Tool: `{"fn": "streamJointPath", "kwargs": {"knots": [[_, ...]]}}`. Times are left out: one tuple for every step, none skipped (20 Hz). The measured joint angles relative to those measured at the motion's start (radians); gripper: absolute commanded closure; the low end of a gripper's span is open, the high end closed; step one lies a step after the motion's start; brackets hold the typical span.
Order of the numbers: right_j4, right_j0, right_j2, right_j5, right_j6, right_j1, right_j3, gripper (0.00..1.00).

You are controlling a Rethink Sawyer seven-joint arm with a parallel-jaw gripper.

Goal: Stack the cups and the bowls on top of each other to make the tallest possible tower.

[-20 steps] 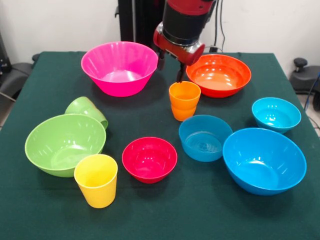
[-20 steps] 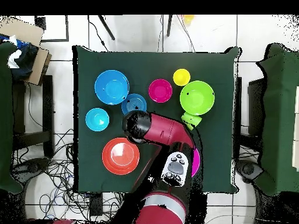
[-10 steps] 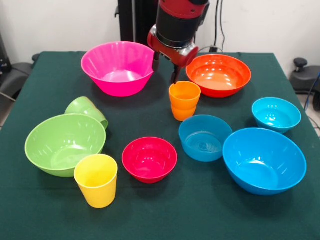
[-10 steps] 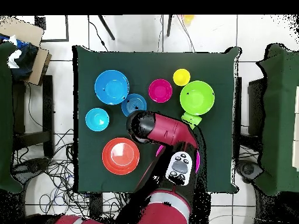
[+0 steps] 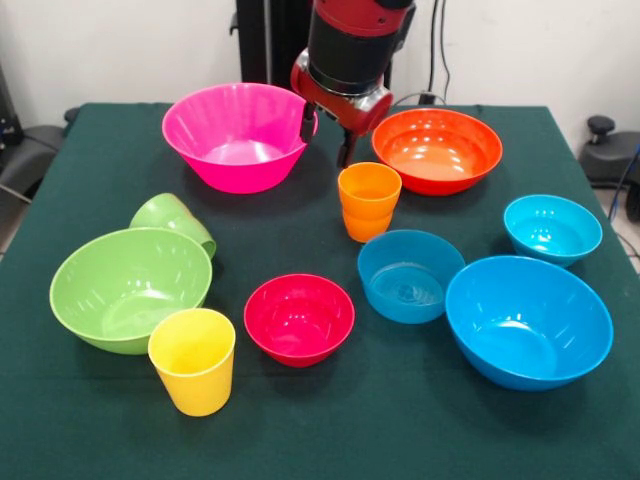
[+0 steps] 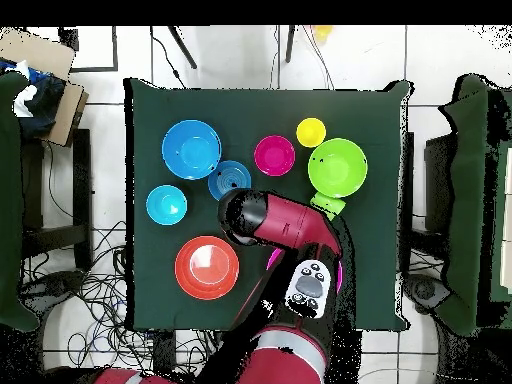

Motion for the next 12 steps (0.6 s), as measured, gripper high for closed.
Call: {"fn": "streamJointPath", "kwargs": {"knots": [[0.000, 0.000, 0.000, 0.000, 0.000, 0.001, -0.001, 0.00], [0.000, 0.000, 0.000, 0.000, 0.000, 0.003, -0.002, 0.00], [0.000, 0.000, 0.000, 0.000, 0.000, 0.005, -0.004, 0.00], [0.000, 0.000, 0.000, 0.000, 0.000, 0.007, -0.005, 0.00], [0.000, 0.000, 0.000, 0.000, 0.000, 0.008, -0.005, 0.00], [0.000, 0.000, 0.000, 0.000, 0.000, 0.009, -0.006, 0.00], [0.000, 0.000, 0.000, 0.000, 0.000, 0.011, -0.009, 0.00], [0.000, 0.000, 0.000, 0.000, 0.000, 0.012, -0.010, 0.00], [0.000, 0.000, 0.000, 0.000, 0.000, 0.013, -0.012, 0.00], [0.000, 0.000, 0.000, 0.000, 0.000, 0.017, -0.015, 0.00], [0.000, 0.000, 0.000, 0.000, 0.000, 0.022, -0.018, 0.00], [0.000, 0.000, 0.000, 0.000, 0.000, 0.025, -0.021, 0.00]]}}
